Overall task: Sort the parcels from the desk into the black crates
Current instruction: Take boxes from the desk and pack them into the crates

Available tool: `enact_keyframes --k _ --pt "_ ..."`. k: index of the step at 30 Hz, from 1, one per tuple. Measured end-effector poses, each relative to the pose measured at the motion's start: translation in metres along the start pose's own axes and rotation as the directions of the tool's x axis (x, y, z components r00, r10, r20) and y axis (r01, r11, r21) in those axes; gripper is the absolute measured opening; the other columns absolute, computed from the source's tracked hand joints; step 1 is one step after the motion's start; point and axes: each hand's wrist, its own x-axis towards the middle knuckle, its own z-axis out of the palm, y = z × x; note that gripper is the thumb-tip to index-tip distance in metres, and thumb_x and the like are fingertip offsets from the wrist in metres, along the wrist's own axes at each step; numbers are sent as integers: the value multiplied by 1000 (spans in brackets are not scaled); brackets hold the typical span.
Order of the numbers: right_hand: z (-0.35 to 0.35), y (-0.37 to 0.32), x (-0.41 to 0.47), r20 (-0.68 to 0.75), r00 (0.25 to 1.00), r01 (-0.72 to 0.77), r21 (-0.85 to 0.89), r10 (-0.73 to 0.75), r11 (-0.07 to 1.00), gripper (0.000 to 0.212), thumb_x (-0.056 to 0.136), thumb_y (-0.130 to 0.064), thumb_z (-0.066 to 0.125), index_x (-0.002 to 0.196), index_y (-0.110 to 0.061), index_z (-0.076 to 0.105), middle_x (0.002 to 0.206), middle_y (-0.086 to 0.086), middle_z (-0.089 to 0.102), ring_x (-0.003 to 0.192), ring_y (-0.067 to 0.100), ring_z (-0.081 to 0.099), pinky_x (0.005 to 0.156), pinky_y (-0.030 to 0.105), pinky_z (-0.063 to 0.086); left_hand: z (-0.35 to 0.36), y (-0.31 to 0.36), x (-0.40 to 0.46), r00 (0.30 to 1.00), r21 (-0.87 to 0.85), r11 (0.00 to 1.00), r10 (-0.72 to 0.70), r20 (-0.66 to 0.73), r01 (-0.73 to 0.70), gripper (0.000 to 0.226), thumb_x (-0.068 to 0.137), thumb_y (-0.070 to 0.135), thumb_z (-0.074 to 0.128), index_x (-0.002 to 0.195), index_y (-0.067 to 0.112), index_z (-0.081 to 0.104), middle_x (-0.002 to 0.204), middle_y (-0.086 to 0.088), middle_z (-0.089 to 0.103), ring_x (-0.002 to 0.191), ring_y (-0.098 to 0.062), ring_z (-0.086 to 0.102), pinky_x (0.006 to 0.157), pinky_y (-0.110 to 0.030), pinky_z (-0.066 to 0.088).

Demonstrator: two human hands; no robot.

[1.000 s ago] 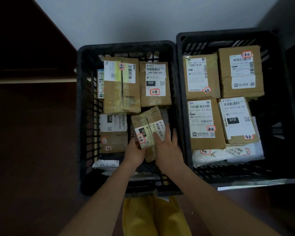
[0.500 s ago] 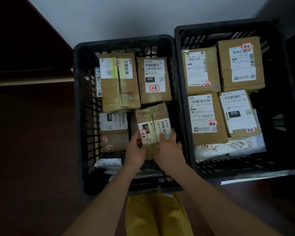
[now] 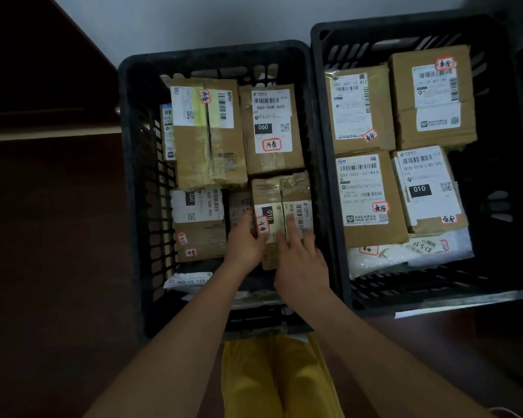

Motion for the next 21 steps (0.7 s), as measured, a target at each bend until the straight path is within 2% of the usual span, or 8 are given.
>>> enact_keyframes --k 3,5,7,9,12,15,17,21 --pt "3 10 14 104 994 14 31 -17 999 91 94 -15 61 158 -14 -5 162 2 -25 151 30 -9 122 40 20 -5 -4 -2 997 -60 995 -76 -3 76 50 93 -1 58 136 20 45 110 -8 62 103 -22 60 91 -46 55" --pt "2 11 20 130 991 16 30 -20 999 91 94 -14 61 158 -15 -3 163 1 -22 151 30 -9 122 40 21 -10 -8 -9 997 2 1000 27 70 -27 62 92 -9 54 142 24 41 125 -5 60 112 -19 58 95 -34 51" --pt "0 8 24 159 987 -8 43 1 999 91 94 -15 62 158 -14 -3 163 0 -22 151 30 -10 120 41 25 -15 -12 -18 974 200 974 65 217 -109 83 90 -12 52 155 26 18 131 2 54 116 -17 56 98 -29 47" --pt "-5 5 25 197 980 -27 56 16 998 92 93 -18 63 158 -13 -3 163 0 -22 151 30 -11 120 43 25 -19 -17 -25 955 479 857 45 294 -188 94 89 -5 55 157 29 0 138 -8 51 116 -26 55 97 -40 49" --pt "-17 3 15 235 972 -21 108 -5 994 87 94 -18 60 158 -17 2 163 4 -20 151 31 -11 122 46 17 -33 -15 -41 961 735 635 47 271 -238 87 91 9 59 157 23 4 148 -17 36 127 -33 42 101 -46 43" --pt "-29 -7 -10 167 985 22 75 -34 997 87 92 -17 60 158 -25 4 163 9 -18 151 33 -11 122 52 11 -55 -10 -59 976 829 517 77 203 -213 79 94 20 57 156 23 7 151 -14 31 135 -33 32 109 -49 33" --pt "-39 -15 -27 120 992 26 46 -32 999 90 92 -16 60 158 -31 0 163 9 -21 150 35 -13 122 54 6 -72 -2 -72 983 850 495 73 166 -180 79 96 24 54 156 24 3 155 -13 24 140 -34 24 114 -54 24" --pt "-66 -29 -57 21 1000 10 24 -10 1000 94 94 -17 59 155 -38 -9 161 7 -28 148 37 -21 120 59 0 -107 41 -99 991 824 553 35 126 -124 79 100 28 49 157 26 -7 163 -11 -2 149 -35 2 120 -52 10"
